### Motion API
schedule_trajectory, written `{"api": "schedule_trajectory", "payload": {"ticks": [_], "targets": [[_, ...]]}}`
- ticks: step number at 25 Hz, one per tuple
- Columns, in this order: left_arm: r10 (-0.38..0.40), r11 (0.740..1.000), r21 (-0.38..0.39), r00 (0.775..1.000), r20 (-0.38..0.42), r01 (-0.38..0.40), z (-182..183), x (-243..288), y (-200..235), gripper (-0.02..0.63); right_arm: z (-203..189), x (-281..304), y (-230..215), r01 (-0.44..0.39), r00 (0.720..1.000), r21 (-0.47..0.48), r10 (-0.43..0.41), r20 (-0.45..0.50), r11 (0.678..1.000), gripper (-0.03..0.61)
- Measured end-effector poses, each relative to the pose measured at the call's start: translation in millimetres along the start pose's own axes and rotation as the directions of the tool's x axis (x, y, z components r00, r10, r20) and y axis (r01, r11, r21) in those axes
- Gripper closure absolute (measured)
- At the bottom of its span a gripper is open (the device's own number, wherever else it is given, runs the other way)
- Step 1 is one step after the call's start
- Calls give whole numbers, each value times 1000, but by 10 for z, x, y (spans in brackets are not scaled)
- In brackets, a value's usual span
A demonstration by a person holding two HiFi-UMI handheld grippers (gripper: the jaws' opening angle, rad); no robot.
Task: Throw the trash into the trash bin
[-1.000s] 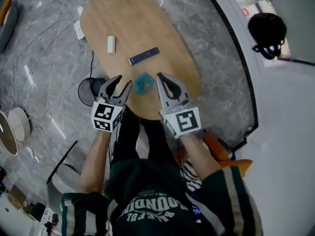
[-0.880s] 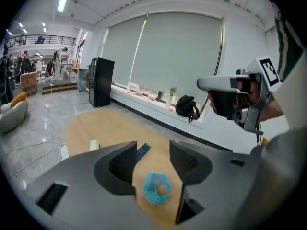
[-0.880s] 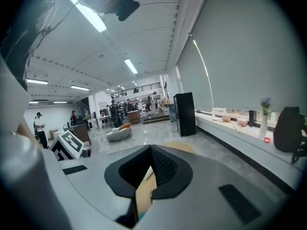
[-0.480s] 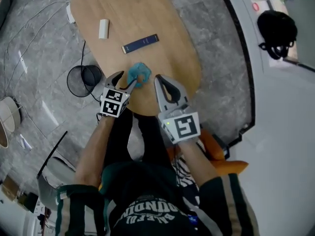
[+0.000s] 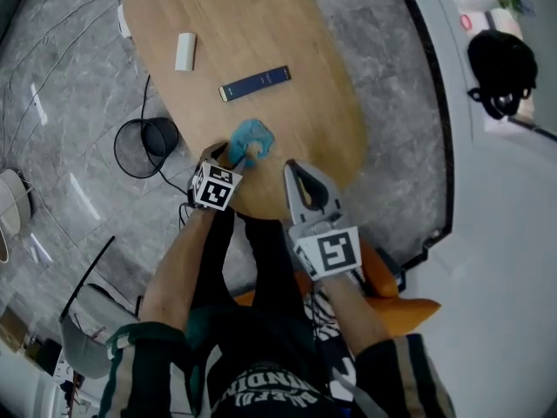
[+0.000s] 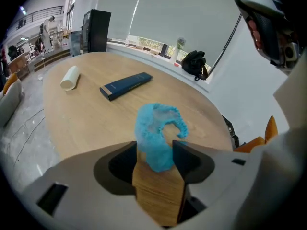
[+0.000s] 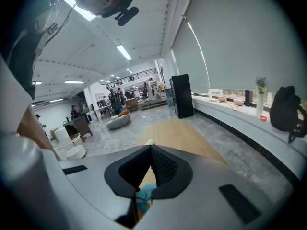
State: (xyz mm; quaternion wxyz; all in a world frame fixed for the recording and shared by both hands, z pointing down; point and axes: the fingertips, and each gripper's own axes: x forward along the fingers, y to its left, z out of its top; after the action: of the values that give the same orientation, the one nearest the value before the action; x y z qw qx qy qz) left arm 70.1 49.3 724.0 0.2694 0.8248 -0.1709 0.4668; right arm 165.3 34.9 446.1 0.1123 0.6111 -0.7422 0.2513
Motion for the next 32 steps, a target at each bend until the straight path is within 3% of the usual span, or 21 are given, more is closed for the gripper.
{"api": "schedule_trajectory", "payload": {"ticks": [3,6,7,16,24,32], "targets": [[33,998,52,999,-27,-31,-95,79,42,411,-89,50,17,-1,1000,4,1,-11,1000,578],[53,993,112,998,-44,-48,-135,74,105,581,-136,91,49,-3,1000,8,4,-20,1000,578],[45,991,126,998,-41,-39,-129,64,113,603,-142,110,58,-3,1000,9,4,-21,1000,578],[40,995,86,994,100,-49,75,-364,354,611,-90,316,304,-41,999,-5,41,-24,999,578],[126,991,25,973,192,-134,-7,-965,826,611,28,653,830,-139,990,-50,137,-28,989,578],[228,974,-70,938,260,-217,-353,-1597,1393,611,-18,1046,1493,-245,969,-107,239,-61,964,578]]}}
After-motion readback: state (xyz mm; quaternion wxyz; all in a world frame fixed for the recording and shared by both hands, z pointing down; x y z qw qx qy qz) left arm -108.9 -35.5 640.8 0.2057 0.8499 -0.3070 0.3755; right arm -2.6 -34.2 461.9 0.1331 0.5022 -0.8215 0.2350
